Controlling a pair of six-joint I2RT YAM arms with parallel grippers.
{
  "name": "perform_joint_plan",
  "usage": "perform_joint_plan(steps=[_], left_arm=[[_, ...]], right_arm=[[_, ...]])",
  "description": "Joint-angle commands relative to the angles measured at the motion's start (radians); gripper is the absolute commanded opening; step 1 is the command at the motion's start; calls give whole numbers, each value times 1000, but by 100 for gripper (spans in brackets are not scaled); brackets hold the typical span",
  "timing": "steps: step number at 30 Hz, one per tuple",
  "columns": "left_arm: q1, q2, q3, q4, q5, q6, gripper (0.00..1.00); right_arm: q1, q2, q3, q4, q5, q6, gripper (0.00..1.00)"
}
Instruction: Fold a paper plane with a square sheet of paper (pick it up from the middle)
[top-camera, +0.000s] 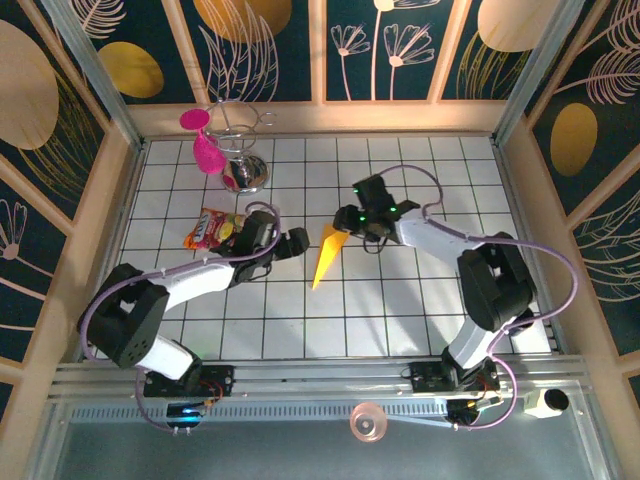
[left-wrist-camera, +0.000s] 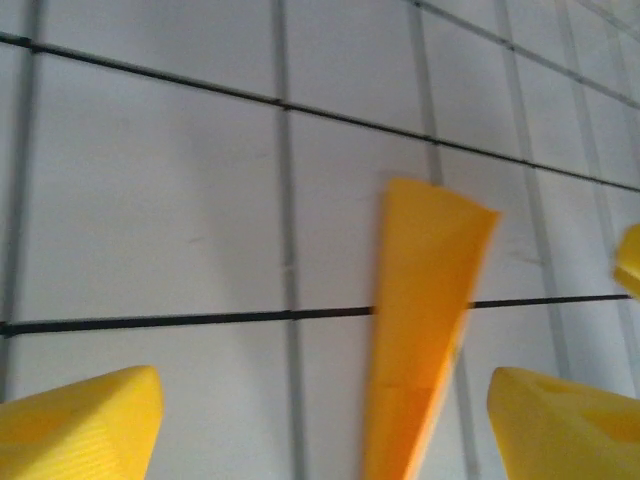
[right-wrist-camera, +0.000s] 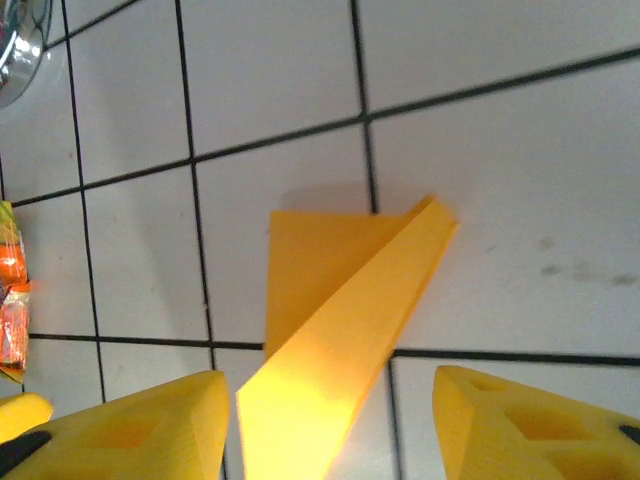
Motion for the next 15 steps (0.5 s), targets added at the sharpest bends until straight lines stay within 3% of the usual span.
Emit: perform_joint_plan(steps=[1,3,9,15], left_arm=[[11,-84,-51,22,-98,40,93],[17,-130,-92,39,-139,47,99],[27,-232,-198,107,-199,21,99],[28,-258,-252,158,-190,-5,99]], right_arm=[[74,76,95,-150,118,89,58],[109,128,152,-200,158,119,58],[164,278,330,-335,238,203,52],[190,324,385,-421,302,274,50]])
